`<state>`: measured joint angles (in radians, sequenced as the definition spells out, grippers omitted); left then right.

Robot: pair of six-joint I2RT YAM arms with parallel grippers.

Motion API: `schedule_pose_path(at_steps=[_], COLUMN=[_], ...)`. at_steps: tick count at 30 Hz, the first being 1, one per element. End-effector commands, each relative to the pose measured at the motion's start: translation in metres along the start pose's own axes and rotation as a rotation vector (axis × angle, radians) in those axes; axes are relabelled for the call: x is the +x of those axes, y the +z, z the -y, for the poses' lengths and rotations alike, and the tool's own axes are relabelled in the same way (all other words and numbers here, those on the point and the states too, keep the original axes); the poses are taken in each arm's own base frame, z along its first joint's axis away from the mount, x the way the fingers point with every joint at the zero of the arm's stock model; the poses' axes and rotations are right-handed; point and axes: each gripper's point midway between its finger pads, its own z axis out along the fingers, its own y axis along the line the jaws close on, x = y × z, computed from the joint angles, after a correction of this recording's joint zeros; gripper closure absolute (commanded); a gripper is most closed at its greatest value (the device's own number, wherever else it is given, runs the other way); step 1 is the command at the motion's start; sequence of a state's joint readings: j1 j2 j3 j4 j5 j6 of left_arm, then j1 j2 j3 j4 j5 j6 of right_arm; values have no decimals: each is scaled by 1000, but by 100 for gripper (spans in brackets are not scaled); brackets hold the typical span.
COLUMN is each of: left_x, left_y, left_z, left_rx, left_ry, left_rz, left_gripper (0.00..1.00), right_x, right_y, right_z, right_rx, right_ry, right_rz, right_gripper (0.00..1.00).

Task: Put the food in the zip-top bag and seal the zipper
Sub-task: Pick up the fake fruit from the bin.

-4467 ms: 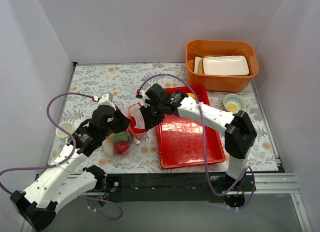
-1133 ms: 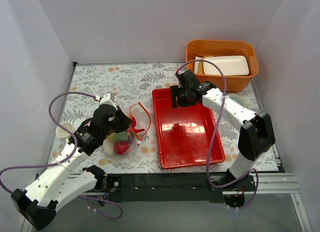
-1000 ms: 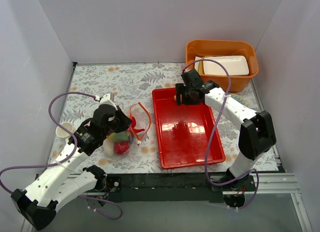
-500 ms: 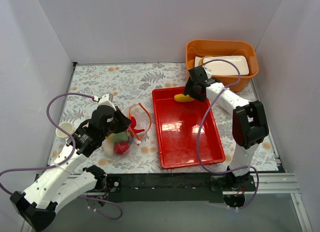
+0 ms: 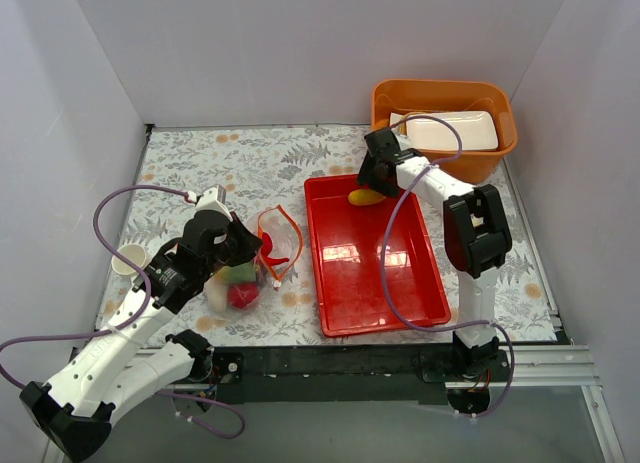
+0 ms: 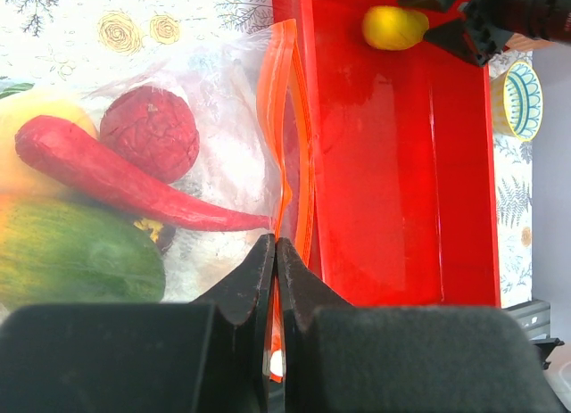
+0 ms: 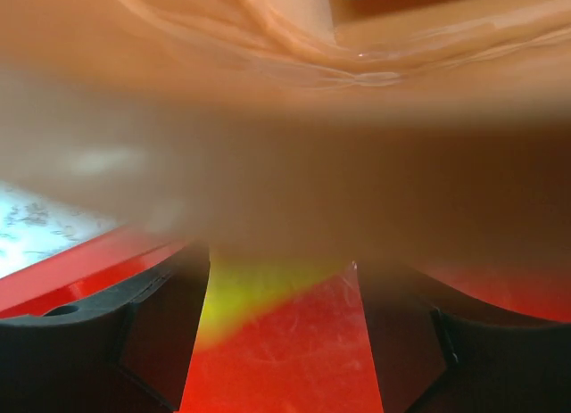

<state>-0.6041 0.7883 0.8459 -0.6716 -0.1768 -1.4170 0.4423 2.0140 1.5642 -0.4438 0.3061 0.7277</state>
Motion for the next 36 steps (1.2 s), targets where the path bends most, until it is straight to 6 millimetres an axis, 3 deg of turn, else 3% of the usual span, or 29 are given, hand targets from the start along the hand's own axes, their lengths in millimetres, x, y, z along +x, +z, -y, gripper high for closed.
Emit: schedule_pose_path(at_steps=[1,6,14,17,18,20,25,36], left_x=[-7,-6,-4,-4,-4,-5,-4,-2], left_y=[-3,-3,-1,1,1,1,1,1], left_z=[2,2,4,6,6,7,5,3], left_rx=[5,4,16,19,18,20,20,15], left_ry=[15,11,7,11,12,13,16,19], left_rz=[21,18,8,5,4,6,9,5], left_gripper=[100,100,100,100,100,100,100,100], right_x=[8,25,52,52,60,62,74,90], right_y=[6,6,-11,-26,-28,-42,-57,-67], right_z=[1,14,25,9,10,-9,-18,5], right_rx=[23,32,-67,-182,-217,-347,-431,-383], right_ry=[-70,-130,-228,-258,-284,-301,-369,-409], right_rz=[-66,-112,-147,-120,-134,-134,-171,-193], right_gripper=[27,29,34,33,33,32,28,22])
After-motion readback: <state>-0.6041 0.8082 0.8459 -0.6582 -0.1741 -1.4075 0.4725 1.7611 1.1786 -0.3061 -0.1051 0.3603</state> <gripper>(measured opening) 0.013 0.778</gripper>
